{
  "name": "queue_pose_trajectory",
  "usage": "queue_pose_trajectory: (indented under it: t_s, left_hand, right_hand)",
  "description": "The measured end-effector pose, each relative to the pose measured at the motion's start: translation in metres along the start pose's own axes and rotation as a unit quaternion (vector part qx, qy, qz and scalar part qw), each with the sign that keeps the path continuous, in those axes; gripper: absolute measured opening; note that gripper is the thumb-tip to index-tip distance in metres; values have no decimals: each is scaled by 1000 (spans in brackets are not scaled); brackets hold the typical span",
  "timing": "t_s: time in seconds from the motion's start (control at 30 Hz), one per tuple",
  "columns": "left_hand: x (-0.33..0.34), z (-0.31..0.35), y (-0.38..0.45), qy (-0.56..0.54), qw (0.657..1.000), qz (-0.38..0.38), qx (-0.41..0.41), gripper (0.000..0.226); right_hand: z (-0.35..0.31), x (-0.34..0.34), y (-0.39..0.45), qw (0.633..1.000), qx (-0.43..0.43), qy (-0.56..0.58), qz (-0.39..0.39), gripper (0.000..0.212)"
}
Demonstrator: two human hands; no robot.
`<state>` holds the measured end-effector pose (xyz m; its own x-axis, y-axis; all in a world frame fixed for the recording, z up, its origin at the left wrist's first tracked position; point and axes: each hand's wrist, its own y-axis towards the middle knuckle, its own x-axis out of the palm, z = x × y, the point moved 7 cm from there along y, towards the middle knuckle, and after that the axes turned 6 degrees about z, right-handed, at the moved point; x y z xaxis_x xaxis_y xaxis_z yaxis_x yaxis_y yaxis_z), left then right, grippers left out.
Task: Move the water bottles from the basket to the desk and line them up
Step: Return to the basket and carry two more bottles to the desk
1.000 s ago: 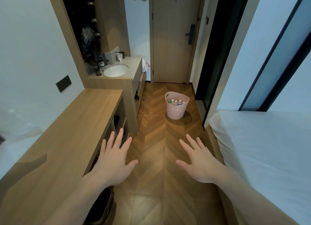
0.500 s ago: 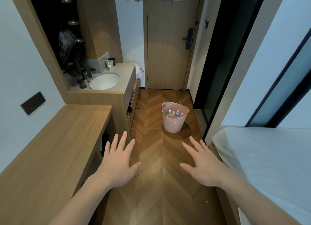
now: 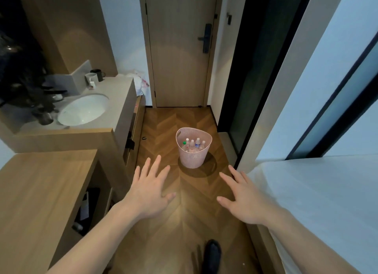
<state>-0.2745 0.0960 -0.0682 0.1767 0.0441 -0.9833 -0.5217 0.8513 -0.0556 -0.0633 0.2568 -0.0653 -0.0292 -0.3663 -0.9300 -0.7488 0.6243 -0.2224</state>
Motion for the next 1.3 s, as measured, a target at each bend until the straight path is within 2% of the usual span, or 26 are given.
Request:
queue_pose_trajectory:
  t_s: [0.17,0.33,0.67,1.0,1.17,1.3]
  left_hand:
    - [18,17,105,9,1000,-15,-4,86]
    - [20,20,199,-1,999,-7,-44,85]
    - [25,3,334,-33,994,-31,-100,83]
    - [46,-34,511,-50,989,-97,-99,81]
    - [69,-49,605,-57,985,-143,-74,81]
    - [87,-55,662,-51,981,-176,-59,80]
  right_hand:
    - [46,-8,99,999,-6,26,-19,80]
    - [94,-27,197,998,-7,33,-50,81]
    - [110,-72,360,993,-62,27,-92,81]
    - [134,-78,530,995,2,5,-104,83]
    - [142,-90,600,995,15,41,-88,80]
    - [156,-89,645,988,39,83,-125,77]
